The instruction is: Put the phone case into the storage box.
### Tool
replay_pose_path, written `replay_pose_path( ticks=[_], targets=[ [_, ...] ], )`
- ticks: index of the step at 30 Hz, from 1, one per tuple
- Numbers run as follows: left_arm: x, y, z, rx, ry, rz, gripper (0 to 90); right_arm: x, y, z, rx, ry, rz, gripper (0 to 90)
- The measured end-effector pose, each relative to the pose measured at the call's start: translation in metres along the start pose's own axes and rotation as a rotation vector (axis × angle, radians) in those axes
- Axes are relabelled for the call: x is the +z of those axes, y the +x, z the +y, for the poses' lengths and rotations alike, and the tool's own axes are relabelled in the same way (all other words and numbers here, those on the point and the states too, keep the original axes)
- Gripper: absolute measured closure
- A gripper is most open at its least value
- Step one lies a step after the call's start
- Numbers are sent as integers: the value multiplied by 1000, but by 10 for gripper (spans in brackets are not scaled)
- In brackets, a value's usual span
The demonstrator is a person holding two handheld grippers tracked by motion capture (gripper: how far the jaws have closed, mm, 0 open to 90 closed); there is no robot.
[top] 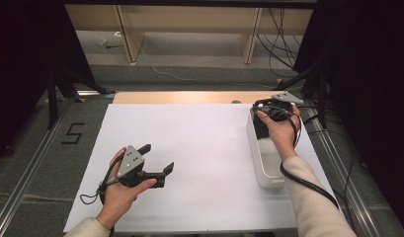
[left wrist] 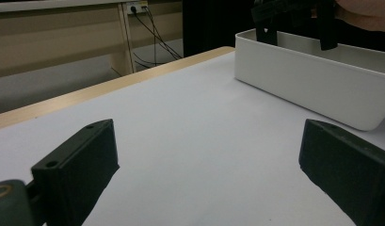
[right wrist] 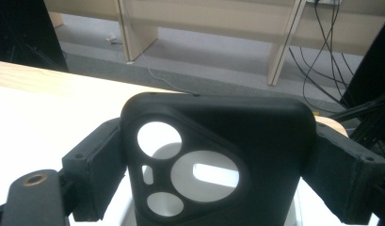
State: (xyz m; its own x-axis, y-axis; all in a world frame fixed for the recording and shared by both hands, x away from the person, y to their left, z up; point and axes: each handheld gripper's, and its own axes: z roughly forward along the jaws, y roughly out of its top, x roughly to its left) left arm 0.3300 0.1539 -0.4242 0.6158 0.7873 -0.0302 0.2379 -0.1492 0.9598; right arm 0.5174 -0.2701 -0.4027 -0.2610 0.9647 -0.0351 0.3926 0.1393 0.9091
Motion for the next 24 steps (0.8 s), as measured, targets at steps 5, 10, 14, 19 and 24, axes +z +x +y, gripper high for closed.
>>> replay_pose_path(
  ticks=[5, 10, 14, 19, 24],
  targets=[
    [0, 0, 0, -1, 0, 0, 43, 2, 0, 1, -2, 1, -1, 148],
    [0, 0, 0, -1, -1, 0, 43, 4, -1, 0, 8, -1, -2, 147],
    [0, 0, 0, 0, 0, -2, 43, 5, -2, 1, 7, 2, -2, 146],
    [0, 1, 0, 0, 0, -2, 43, 8, -2, 1, 11, 0, -5, 146],
    [0, 1, 0, -1, 0, 0, 42, 11, -2, 2, 10, 5, -5, 144]
  ],
)
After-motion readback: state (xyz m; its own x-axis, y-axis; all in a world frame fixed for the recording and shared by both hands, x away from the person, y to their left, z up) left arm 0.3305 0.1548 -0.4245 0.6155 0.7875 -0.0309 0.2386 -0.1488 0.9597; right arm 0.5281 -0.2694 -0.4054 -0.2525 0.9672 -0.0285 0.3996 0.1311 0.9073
